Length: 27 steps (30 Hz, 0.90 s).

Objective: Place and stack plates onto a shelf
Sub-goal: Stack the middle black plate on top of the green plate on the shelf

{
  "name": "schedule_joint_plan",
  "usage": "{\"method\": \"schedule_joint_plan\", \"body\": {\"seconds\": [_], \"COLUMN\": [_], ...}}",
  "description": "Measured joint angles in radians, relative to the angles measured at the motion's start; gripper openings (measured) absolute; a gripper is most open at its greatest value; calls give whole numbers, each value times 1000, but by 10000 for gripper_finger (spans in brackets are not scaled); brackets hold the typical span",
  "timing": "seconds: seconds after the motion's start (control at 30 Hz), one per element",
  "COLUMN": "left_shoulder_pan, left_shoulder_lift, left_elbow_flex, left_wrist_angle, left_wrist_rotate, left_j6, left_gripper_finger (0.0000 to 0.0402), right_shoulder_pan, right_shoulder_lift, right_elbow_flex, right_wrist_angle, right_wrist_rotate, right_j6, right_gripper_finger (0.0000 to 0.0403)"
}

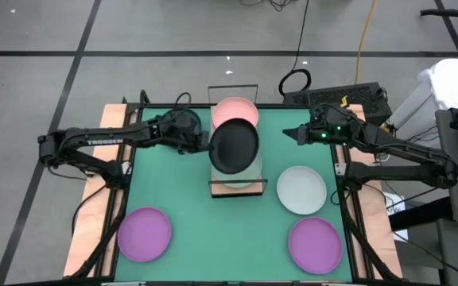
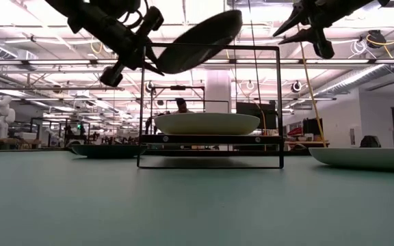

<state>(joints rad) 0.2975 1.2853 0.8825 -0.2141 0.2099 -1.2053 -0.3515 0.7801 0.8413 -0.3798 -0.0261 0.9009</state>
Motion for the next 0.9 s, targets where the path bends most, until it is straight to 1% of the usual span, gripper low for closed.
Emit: {"method": "schedule_joint_plan", "body": {"seconds": [0.7, 0.83, 0.9], "left_shoulder_pan": [-13, -24, -32], "left_shoulder_lift": [168, 184, 184], "left_elbow_flex": [0, 0, 0], "left_wrist_angle": [7, 3, -1], "left_wrist_rotate": [-9, -16, -35], "left_j6": [-1, -2, -5], "left_gripper_finger": [10, 10, 10], "right_shoulder_pan": [0, 0, 0], "right_shoulder_lift": [-21, -21, -21], "right_elbow_flex": [0, 0, 0], "right_wrist_angle": [0, -3, -15], "right_wrist_rotate": [-6, -28, -30], "right_j6": [-4, -5, -6], "right_gripper_finger": [89, 89, 89]}}
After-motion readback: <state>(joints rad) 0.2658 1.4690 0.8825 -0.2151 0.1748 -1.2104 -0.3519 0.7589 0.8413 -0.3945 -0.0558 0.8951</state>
